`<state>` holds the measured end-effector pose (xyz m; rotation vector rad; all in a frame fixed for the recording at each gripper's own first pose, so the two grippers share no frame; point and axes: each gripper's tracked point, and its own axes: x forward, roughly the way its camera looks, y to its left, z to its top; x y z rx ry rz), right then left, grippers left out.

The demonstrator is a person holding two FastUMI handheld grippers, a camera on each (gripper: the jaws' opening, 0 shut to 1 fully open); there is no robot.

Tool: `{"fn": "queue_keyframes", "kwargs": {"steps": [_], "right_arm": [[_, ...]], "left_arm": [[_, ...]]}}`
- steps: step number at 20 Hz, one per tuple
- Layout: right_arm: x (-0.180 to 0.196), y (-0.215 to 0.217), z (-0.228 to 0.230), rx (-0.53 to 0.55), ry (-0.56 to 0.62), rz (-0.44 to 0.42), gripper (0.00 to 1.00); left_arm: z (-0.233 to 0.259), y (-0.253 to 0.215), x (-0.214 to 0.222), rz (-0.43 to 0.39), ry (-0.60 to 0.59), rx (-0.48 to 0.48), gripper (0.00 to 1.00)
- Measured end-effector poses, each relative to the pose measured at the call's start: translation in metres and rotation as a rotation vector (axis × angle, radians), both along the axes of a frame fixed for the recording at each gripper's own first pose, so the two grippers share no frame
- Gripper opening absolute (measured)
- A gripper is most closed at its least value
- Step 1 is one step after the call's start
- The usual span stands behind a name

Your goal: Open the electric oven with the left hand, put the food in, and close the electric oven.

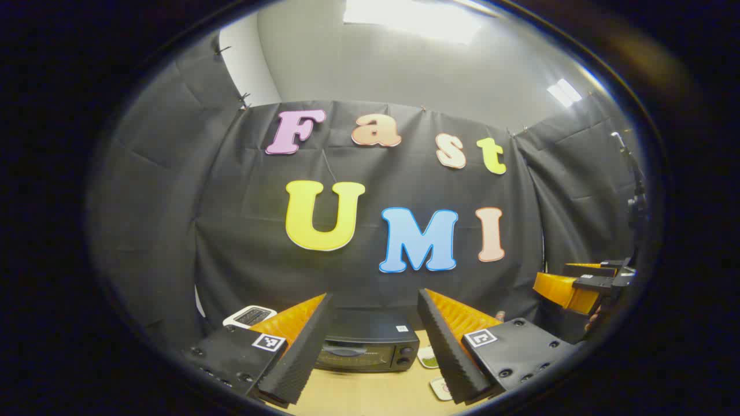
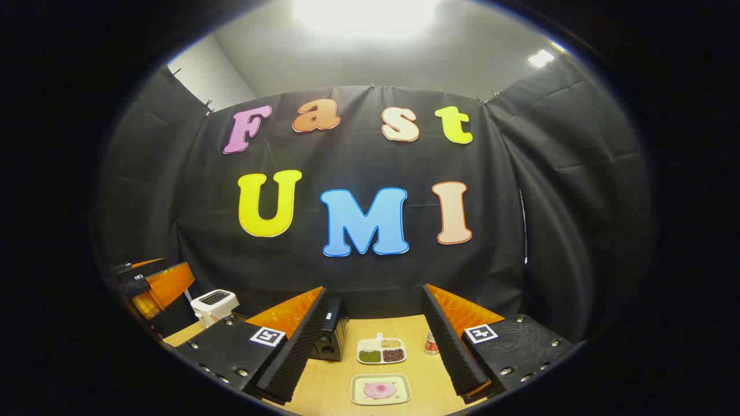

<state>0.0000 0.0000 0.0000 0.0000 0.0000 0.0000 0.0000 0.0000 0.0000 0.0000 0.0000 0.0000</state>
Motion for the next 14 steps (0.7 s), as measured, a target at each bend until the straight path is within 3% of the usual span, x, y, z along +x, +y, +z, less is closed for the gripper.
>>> {"fn": "queue_keyframes", "kwargs": {"steps": [1, 9, 11, 12, 14], "right_arm": [[0.001, -0.003, -0.001, -0.002, 0.003, -0.003, 0.97], [0.008, -0.006, -0.002, -0.008, 0.006, 0.001, 0.97], [0.011, -0.009, -0.004, -0.009, 0.008, -0.004, 0.97], [0.012, -0.009, -0.005, -0.009, 0.01, -0.006, 0.97], [0.015, -0.011, -0.01, -0.009, 0.021, -0.011, 0.97]], "left_arm": [[0.001, -0.002, 0.001, 0.001, 0.001, 0.003, 0.97], [-0.013, -0.005, 0.018, 0.0, 0.029, 0.016, 1.0], [-0.017, -0.003, 0.023, 0.002, 0.037, 0.016, 0.91], [-0.019, -0.002, 0.026, 0.003, 0.038, 0.018, 0.97], [-0.022, 0.0, 0.033, 0.005, 0.044, 0.026, 0.96]]}}
